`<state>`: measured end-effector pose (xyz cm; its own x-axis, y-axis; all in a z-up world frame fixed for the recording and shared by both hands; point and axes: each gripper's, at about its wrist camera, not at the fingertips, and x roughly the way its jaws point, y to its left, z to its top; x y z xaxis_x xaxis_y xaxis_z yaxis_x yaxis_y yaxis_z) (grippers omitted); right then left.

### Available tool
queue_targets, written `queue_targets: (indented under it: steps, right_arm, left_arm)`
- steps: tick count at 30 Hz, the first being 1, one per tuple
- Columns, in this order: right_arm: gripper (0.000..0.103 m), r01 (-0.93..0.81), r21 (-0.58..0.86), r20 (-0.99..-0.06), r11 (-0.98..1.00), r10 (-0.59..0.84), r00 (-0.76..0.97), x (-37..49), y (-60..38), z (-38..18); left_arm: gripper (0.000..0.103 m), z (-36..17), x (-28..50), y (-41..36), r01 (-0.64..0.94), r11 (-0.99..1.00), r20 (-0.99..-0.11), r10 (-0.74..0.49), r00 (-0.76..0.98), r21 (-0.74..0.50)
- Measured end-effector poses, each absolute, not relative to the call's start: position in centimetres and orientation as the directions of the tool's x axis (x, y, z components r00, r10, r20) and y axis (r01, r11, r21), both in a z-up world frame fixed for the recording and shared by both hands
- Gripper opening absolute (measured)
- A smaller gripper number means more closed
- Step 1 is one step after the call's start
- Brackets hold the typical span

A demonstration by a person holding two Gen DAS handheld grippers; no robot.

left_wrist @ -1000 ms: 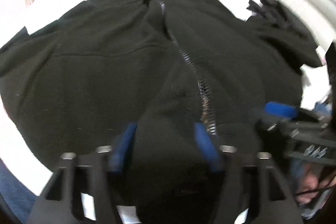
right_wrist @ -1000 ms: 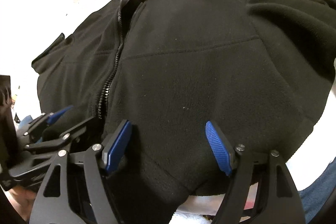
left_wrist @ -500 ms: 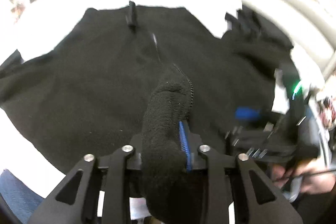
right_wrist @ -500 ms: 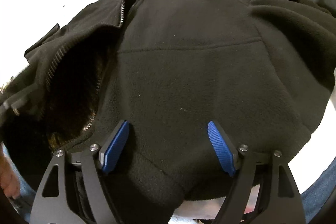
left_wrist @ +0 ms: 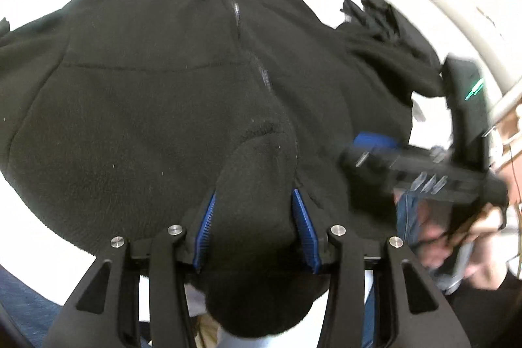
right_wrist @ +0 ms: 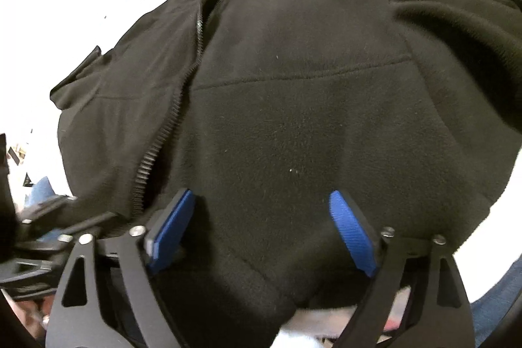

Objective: Fold clothes

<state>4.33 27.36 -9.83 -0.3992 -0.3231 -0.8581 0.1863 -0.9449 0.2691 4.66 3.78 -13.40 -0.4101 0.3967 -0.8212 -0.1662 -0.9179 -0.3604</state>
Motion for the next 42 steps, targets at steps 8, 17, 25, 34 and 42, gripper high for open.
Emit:
queue_targets:
  steps: [8,17,25,34,42]
  right_arm:
    - [0.075,0.425,0.080,-0.763,-0.902,-0.330,-0.556,0.4,22.8,-1.1]
    - [0.066,0.422,0.244,-0.783,-0.873,-0.434,-0.445,-10.4,20.8,-1.2]
    - [0.048,0.404,0.160,-0.879,-0.900,-0.317,-0.357,-20.3,14.4,-8.5]
    - [0.028,0.047,0.442,-0.793,-0.896,-0.415,-0.446,-21.3,27.0,-11.1]
    - [0.054,0.324,0.325,-0.758,-0.889,-0.450,-0.473,-17.9,21.2,-5.8]
  left_arm:
    - [0.048,-8.7,3.2,-0.1,-0.185,-0.888,-0.755,0.457,-0.471,-0.422]
    - [0.047,-8.2,-1.6,-7.2,-0.116,-0.809,-0.636,0.533,-0.558,-0.576]
    - [0.045,-14.5,-14.9,-7.7,-0.034,-0.909,-0.797,0.382,-0.468,-0.416]
    - [0.033,-18.3,-14.1,-10.2,0.020,-0.876,-0.769,0.411,-0.490,-0.482]
    - [0.044,-17.1,-13.3,-9.2,-0.036,-0.897,-0.753,0.390,-0.530,-0.440]
